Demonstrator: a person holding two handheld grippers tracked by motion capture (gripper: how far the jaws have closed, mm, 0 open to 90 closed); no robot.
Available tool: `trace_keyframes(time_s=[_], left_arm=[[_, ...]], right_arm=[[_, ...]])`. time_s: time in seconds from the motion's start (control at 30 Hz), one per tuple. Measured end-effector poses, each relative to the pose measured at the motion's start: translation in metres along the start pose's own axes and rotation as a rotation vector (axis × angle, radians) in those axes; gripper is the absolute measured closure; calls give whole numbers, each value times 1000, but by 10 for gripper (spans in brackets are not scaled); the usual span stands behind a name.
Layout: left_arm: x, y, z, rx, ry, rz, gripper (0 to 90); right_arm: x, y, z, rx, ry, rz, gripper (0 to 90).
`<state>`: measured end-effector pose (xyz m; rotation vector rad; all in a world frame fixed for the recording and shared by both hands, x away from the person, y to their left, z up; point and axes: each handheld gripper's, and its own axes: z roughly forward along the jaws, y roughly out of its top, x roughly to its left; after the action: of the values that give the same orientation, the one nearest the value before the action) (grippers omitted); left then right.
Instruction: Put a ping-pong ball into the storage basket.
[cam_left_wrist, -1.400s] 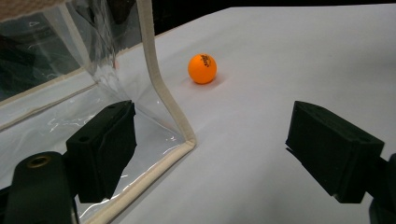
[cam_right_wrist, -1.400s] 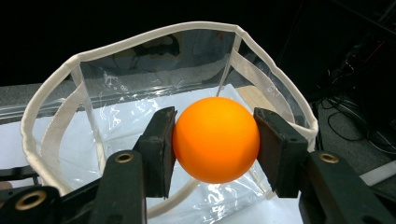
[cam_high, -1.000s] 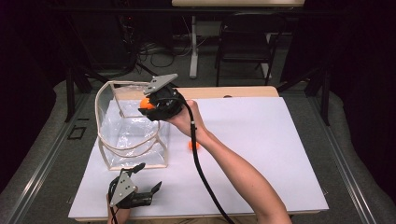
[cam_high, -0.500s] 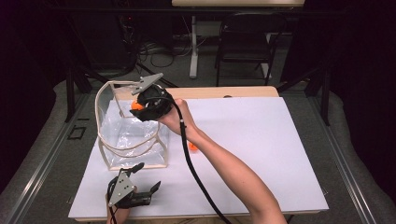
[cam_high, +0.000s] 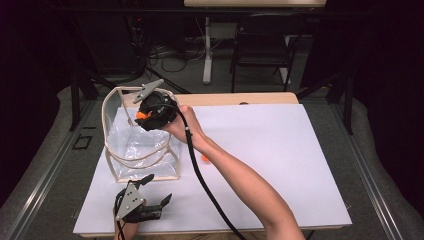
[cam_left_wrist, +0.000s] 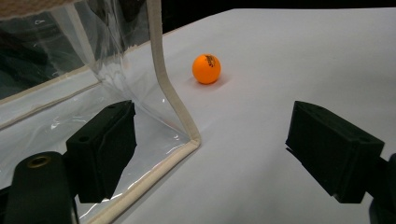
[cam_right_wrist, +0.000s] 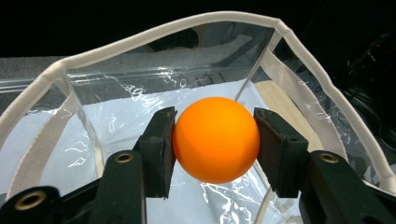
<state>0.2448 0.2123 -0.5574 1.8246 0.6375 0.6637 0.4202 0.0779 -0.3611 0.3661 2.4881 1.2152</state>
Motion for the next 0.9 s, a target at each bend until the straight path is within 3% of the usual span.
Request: trace_keyframes(time_s=[0.47, 0.67, 0.9], left_arm=[[0, 0, 0, -3, -5, 1, 157], [-1, 0, 0, -6, -8, 1, 157], [0, 0, 0, -4, -6, 0, 157]], right_arm=[[6, -1, 18, 72, 21, -20, 506], [9, 0, 23, 120, 14, -59, 505], [10, -2, 27, 151, 20, -70, 505]])
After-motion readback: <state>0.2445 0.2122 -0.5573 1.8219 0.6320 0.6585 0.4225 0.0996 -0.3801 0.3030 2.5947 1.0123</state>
